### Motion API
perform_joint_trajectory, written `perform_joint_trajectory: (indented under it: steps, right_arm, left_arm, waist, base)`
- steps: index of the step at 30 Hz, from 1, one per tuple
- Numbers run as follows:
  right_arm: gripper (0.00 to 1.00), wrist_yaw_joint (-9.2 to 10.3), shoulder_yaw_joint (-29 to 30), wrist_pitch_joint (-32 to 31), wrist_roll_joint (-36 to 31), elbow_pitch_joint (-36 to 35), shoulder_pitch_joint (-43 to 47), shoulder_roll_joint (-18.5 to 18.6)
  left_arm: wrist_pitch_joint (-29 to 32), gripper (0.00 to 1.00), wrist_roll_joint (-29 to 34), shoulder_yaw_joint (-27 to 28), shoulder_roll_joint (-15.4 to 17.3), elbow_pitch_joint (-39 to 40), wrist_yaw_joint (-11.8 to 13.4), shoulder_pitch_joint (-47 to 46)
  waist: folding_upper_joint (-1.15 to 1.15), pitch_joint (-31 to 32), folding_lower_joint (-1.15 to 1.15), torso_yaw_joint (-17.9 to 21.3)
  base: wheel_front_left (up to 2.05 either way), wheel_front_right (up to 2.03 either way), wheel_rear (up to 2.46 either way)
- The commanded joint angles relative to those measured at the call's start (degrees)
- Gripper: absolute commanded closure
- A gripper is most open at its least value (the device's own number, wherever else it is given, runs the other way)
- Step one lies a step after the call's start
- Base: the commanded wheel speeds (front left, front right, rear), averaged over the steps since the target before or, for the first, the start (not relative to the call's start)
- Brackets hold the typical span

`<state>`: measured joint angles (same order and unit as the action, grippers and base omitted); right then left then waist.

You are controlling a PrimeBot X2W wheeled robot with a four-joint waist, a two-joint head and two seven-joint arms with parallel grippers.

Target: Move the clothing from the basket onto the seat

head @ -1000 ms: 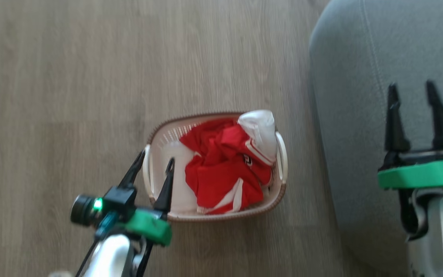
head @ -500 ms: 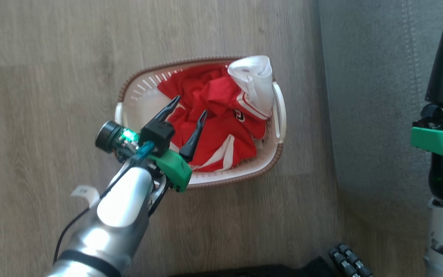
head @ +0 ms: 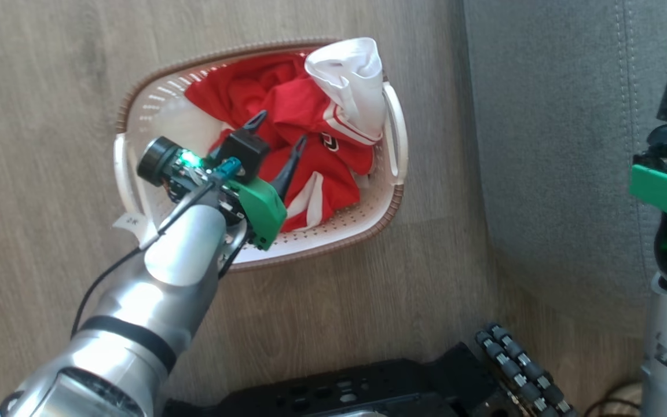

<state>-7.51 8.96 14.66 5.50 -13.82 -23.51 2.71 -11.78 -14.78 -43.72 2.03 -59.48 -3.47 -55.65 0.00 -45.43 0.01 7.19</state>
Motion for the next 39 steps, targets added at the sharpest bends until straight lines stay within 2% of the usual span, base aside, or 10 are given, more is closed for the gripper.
perform_joint_trajectory:
  steps: [1,9,19,20,21,22,23,32,38,39]
  right_arm:
    - [0.0,0.02,-0.9,0.3,0.6,-2.4,0.1,0.2]
    - [0.0,0.02,-1.0,0.3,2.7,-4.4,0.1,0.2]
    - [0.0,0.02,-1.7,0.3,4.4,-4.8,-0.5,0.2]
    - [0.0,0.02,-1.6,0.3,4.5,-4.9,-0.5,0.2]
    - [0.0,0.02,-1.6,0.3,4.5,-4.8,-0.5,0.2]
    - [0.0,0.02,-1.6,0.3,4.6,-4.7,-0.5,0.2]
    - [0.0,0.02,-1.6,0.3,4.7,-4.6,-0.6,0.2]
    - [0.0,0.02,-2.3,0.3,5.0,-2.7,-0.5,0.2]
    - [0.0,0.02,-3.0,0.3,4.8,0.0,0.4,0.2]
    - [0.0,0.02,-3.2,0.3,4.2,1.3,0.9,0.2]
  left_arm:
    - [0.2,0.0,-0.3,0.5,0.8,0.2,0.3,0.3]
    - [-0.4,0.0,-1.3,-0.1,0.9,-7.3,2.2,-4.5]
    - [-1.2,0.0,-2.3,-0.1,0.9,-11.6,2.0,-8.5]
    - [-1.4,0.07,-2.3,-0.3,0.9,-11.5,1.9,-8.8]
    - [-1.7,0.46,-2.3,-0.4,0.9,-11.4,1.8,-9.0]
    - [-1.8,0.62,-2.5,-0.6,0.9,-11.2,1.6,-9.1]
    - [-2.0,1.0,-2.6,-0.9,0.9,-10.9,1.3,-9.1]
    - [-2.8,1.0,-4.9,-3.2,0.9,-7.0,0.2,-7.6]
    - [-3.0,1.0,-6.8,-4.3,0.9,-6.2,0.1,-5.4]
    - [-3.0,1.0,-7.8,-4.5,0.9,-5.6,0.1,-4.6]
  waist:
    - [0.0,-1.1,-0.01,1.1]
    - [0.0,-3.6,-0.01,3.0]
    - [0.0,-5.1,-0.01,4.8]
    - [0.0,-5.2,-0.01,4.9]
    - [0.0,-5.1,-0.01,4.9]
    - [0.0,-5.0,-0.01,5.0]
    - [0.0,-4.9,-0.01,5.1]
    - [0.0,-1.8,-0.01,4.2]
    - [0.0,3.4,-0.01,2.8]
    - [0.0,5.8,-0.01,2.1]
  base:
    - [0.0,0.0,0.0]
    - [0.0,0.0,0.0]
    - [0.0,0.0,0.0]
    - [0.0,0.0,0.0]
    - [0.0,0.0,0.0]
    - [0.0,0.0,0.0]
    - [0.0,0.0,0.0]
    - [0.0,0.0,0.0]
    - [0.0,0.0,0.0]
    - [0.0,0.0,0.0]
